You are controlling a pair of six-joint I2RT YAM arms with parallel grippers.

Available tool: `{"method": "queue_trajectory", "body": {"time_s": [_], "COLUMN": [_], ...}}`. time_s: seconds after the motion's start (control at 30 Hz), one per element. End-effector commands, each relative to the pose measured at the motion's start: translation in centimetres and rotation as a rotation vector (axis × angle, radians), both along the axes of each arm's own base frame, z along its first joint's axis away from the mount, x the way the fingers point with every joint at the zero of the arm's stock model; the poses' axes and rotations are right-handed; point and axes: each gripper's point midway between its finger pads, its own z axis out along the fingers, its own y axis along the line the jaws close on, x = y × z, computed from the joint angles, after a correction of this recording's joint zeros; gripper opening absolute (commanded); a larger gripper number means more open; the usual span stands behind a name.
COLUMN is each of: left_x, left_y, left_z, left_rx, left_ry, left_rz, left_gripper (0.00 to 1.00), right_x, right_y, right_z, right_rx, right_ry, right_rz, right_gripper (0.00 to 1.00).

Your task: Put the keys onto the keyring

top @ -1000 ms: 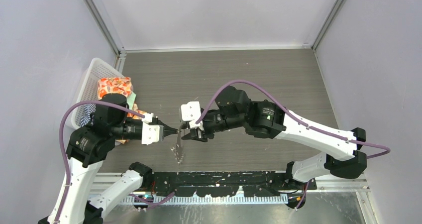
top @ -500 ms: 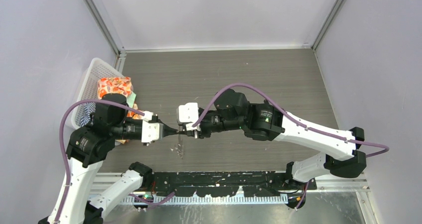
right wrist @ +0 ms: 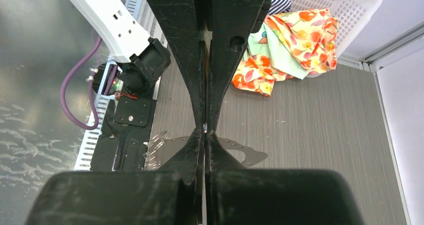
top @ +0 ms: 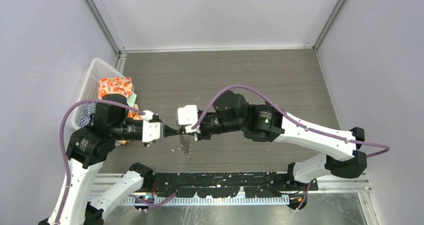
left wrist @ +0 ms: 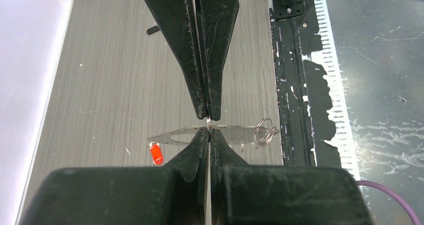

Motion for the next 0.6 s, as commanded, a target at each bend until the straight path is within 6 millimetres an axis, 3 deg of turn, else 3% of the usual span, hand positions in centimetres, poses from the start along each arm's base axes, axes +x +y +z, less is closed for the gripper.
{"method": "queue_trajectory", "body": {"time_s": [0.0,0.07,0.13,0.2,0.33,0.57], "left_x": [-1.0,-1.2,-1.3,-1.5,-1.4,-1.3], "left_y": [-0.4,-0.5,-0.4,-0.3,-0.2,-0.7], "left_z": [2.6,2.5,2.2,1.7,1.3,1.8], "left_rx": [-0.077,-0.083,-0.083,-0.079,-0.084,-0.129], "left_ry": [-0.041,-0.027,0.001,0.022,0.043,0.115], "left_rz": [-0.038,-0.035,-0.026,-0.017,0.012,0.030], "left_gripper": [0.00,0.01,0.28,0.43,0.44,0.32], "right_x": [1.1,1.0,0.6,0.0,-1.2,-2.1], "right_y": [0.1,-0.1,-0.5,-0.9,-1.7,-2.6], "right_z": [2.2,3.1,4.1,4.9,5.7,6.3], "right_rx": [0.056,0.093,0.150,0.202,0.271,0.364], "right_ry": [-0.031,-0.028,-0.023,-0.011,0.043,0.112], "right_rz": [-0.053,-0.058,-0.048,-0.034,0.001,0.005], "right_gripper": [0.01,0.01,0.01,0.01,0.01,0.01]}}
